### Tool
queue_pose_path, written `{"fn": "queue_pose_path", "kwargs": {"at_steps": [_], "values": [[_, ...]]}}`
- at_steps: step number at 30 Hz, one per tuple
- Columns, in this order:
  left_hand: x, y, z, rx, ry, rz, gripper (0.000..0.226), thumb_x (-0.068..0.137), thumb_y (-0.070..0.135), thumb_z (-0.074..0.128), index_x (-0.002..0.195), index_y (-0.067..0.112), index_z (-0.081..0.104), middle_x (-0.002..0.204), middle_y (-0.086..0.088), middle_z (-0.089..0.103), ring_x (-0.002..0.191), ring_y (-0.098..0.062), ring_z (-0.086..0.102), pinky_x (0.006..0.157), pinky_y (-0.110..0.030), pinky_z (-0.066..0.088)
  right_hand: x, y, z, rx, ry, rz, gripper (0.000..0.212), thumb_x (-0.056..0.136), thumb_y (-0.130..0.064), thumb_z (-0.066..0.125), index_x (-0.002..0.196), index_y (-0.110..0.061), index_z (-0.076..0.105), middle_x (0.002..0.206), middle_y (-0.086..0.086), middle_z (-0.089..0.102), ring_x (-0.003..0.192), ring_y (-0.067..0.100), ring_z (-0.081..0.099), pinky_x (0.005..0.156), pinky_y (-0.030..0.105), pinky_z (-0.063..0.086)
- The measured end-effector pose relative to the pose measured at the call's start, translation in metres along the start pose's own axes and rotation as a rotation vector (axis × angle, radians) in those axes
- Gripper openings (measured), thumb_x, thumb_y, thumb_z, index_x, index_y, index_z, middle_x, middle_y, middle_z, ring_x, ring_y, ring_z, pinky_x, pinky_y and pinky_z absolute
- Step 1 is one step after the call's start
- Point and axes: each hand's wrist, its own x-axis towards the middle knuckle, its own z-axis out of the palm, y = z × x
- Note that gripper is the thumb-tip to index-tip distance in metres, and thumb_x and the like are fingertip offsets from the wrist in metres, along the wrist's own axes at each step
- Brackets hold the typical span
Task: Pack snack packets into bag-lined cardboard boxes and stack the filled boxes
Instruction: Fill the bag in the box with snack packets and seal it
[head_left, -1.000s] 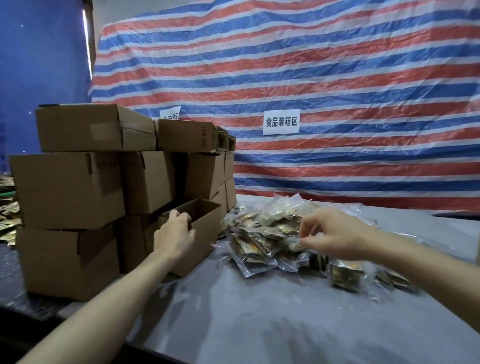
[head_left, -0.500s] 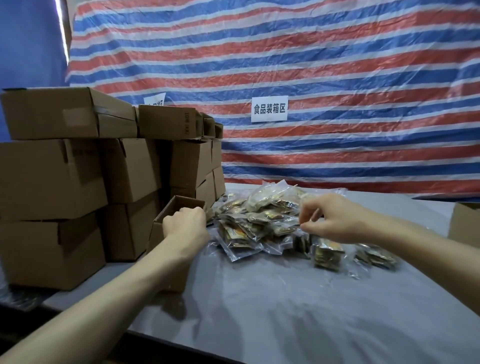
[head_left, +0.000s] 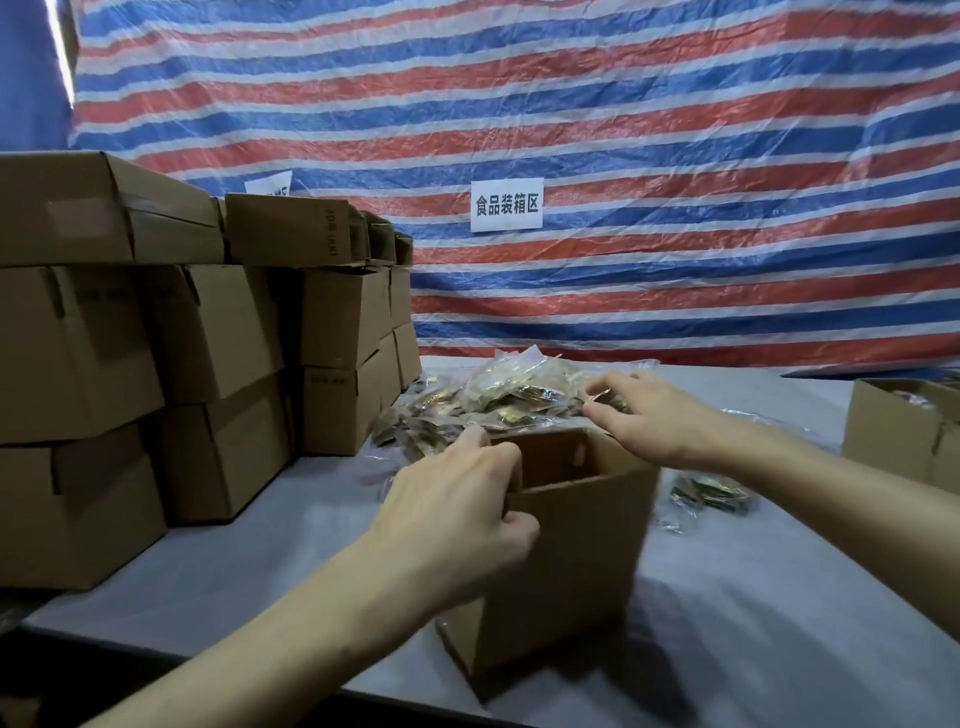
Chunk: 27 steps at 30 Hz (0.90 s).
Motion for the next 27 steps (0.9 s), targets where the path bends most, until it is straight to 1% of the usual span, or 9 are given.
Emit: {"fn": "queue_pose_path", "kwargs": {"at_steps": [5, 7, 9, 13, 15, 19, 22, 25, 27], "values": [[0.011, -0.010, 0.034, -0.212, -0.012, 0.124, 0.014, 0.086, 0.032, 0.061, 0.097, 0.028, 0.053, 0.103, 0.011, 0.042, 0.096, -0.012, 0.048, 0.075, -0.024, 0.045, -0.004, 0.017, -0.006, -0.122, -0.279, 0.178, 0.031, 0.099, -0.039, 0.054, 0.118, -0.016, 0.063, 0.114, 0.003, 0.064, 0.097, 0.015, 0.059, 0.091, 0.034, 0.050], [0.016, -0.019, 0.051, -0.324, 0.006, 0.137, 0.038, 0.083, 0.034, 0.069, 0.116, 0.029, 0.049, 0.116, 0.011, 0.039, 0.108, -0.009, 0.046, 0.090, -0.022, 0.047, -0.006, 0.023, -0.004, -0.083, -0.373, 0.229, 0.038, 0.104, -0.037, 0.046, 0.097, -0.008, 0.068, 0.091, 0.002, 0.064, 0.080, 0.013, 0.059, 0.082, 0.034, 0.050], [0.021, -0.029, 0.067, -0.512, 0.005, 0.067, 0.082, 0.078, 0.037, 0.083, 0.143, 0.030, 0.034, 0.135, 0.014, 0.033, 0.125, -0.002, 0.039, 0.106, -0.014, 0.038, -0.010, 0.028, -0.001, -0.018, -0.352, 0.252, 0.046, 0.107, -0.039, 0.039, 0.083, -0.012, 0.066, 0.078, -0.001, 0.060, 0.071, 0.010, 0.056, 0.074, 0.032, 0.048], [0.030, -0.046, 0.095, -0.872, -0.228, -0.190, 0.131, 0.061, 0.041, 0.095, 0.159, 0.032, 0.009, 0.153, 0.011, 0.032, 0.142, -0.010, 0.035, 0.119, -0.031, 0.030, -0.011, 0.041, 0.009, 0.055, -0.174, 0.209, 0.058, 0.107, -0.049, 0.035, 0.064, -0.016, 0.055, 0.061, 0.001, 0.051, 0.058, 0.015, 0.050, 0.063, 0.031, 0.038], [0.031, -0.052, 0.111, -1.022, -0.372, -0.210, 0.127, 0.062, 0.029, 0.097, 0.158, 0.027, 0.014, 0.150, 0.011, 0.042, 0.139, -0.007, 0.046, 0.116, -0.030, 0.036, -0.005, 0.046, 0.013, 0.142, -0.069, 0.163, 0.061, 0.105, -0.053, 0.039, 0.060, -0.017, 0.059, 0.054, 0.002, 0.048, 0.054, 0.019, 0.048, 0.061, 0.033, 0.040], [0.035, -0.054, 0.137, -1.198, -0.512, -0.209, 0.095, 0.058, 0.017, 0.090, 0.140, 0.015, 0.041, 0.124, 0.002, 0.069, 0.113, -0.009, 0.068, 0.087, -0.022, 0.055, 0.004, 0.045, 0.014, 0.287, 0.071, 0.064, 0.070, 0.104, -0.051, 0.043, 0.051, -0.015, 0.070, 0.050, 0.001, 0.063, 0.047, 0.016, 0.057, 0.061, 0.032, 0.051], [0.045, -0.058, 0.149, -1.242, -0.439, -0.204, 0.093, 0.052, 0.021, 0.090, 0.134, 0.007, 0.049, 0.121, -0.007, 0.072, 0.112, -0.018, 0.070, 0.085, -0.025, 0.056, 0.013, 0.052, 0.014, 0.480, 0.196, 0.109, 0.064, 0.107, -0.046, 0.040, 0.062, -0.012, 0.072, 0.064, 0.003, 0.073, 0.058, 0.015, 0.071, 0.060, 0.030, 0.053], [0.053, -0.058, 0.164, -1.315, -0.307, -0.243, 0.094, 0.048, 0.022, 0.091, 0.132, 0.006, 0.052, 0.119, -0.009, 0.074, 0.109, -0.022, 0.071, 0.082, -0.027, 0.058, 0.022, 0.075, 0.017, 0.780, 0.411, 0.301, 0.059, 0.109, -0.040, 0.034, 0.075, -0.005, 0.069, 0.070, 0.009, 0.074, 0.060, 0.022, 0.071, 0.052, 0.027, 0.051], [0.055, -0.057, 0.179, -1.348, -0.178, -0.292, 0.097, 0.042, 0.023, 0.092, 0.130, 0.008, 0.054, 0.118, -0.011, 0.073, 0.105, -0.022, 0.072, 0.079, -0.027, 0.058, 0.025, 0.098, 0.026, 0.872, 0.510, 0.449, 0.054, 0.108, -0.036, 0.036, 0.077, -0.005, 0.068, 0.074, 0.012, 0.074, 0.069, 0.026, 0.069, 0.058, 0.031, 0.050]]}}
